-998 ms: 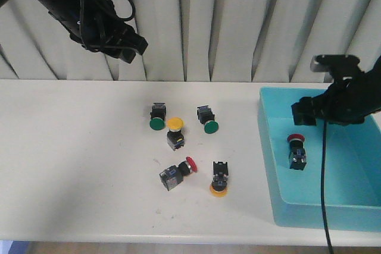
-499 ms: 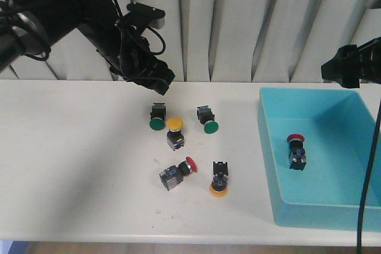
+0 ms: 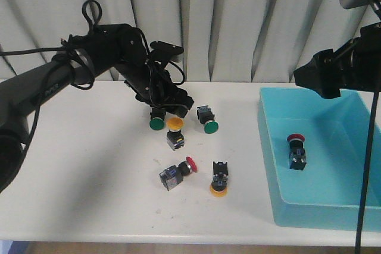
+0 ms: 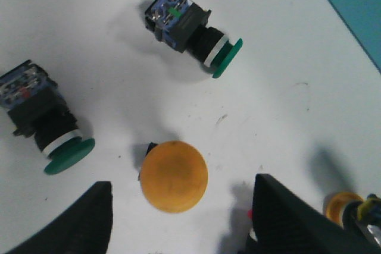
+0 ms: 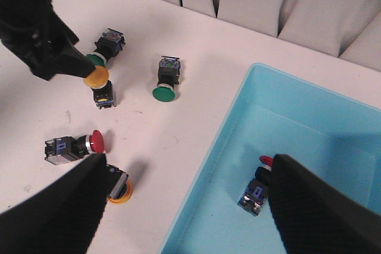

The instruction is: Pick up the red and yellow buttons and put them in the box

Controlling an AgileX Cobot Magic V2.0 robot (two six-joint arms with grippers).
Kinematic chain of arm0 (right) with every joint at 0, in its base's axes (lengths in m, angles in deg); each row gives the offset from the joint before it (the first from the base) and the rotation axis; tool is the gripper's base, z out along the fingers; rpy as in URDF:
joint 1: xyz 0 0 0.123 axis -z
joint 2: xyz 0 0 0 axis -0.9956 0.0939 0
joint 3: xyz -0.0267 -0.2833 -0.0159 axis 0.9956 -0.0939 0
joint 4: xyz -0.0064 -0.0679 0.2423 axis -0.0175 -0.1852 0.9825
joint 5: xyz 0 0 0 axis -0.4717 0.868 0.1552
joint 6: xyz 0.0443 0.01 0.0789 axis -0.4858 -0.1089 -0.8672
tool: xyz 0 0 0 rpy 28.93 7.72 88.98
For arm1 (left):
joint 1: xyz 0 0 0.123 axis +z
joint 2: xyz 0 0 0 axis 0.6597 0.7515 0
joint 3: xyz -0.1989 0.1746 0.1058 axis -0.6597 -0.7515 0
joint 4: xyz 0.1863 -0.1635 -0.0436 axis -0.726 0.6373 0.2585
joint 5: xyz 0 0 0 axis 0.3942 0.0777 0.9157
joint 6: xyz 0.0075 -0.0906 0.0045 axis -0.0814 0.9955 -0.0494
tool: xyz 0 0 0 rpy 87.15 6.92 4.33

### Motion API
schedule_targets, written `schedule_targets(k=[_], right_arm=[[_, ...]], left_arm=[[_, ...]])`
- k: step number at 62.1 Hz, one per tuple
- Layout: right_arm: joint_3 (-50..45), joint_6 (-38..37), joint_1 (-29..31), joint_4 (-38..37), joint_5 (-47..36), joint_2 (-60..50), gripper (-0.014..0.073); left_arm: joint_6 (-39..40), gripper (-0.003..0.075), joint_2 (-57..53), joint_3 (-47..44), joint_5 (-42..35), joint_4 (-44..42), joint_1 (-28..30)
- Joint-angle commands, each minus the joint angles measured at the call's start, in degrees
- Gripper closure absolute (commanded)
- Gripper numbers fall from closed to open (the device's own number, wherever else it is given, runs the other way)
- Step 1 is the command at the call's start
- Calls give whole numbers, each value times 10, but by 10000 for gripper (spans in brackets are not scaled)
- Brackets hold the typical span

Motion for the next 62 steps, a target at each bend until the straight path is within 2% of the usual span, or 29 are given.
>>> schedule_targets(k=[1, 10, 23, 62], right_arm=[[18, 5, 0, 0, -30, -13, 39], [18, 5, 0, 0, -29, -13, 39], [18, 5, 0, 4, -28, -13, 39], [8, 5, 0, 4, -34, -13, 39]], left_arm=[[4, 227, -28, 18, -45, 16, -10], [6, 227, -20, 18, -70, 1, -17], [63, 227, -7, 18, -81, -54, -17], [62, 245, 34, 19, -79, -32, -18]])
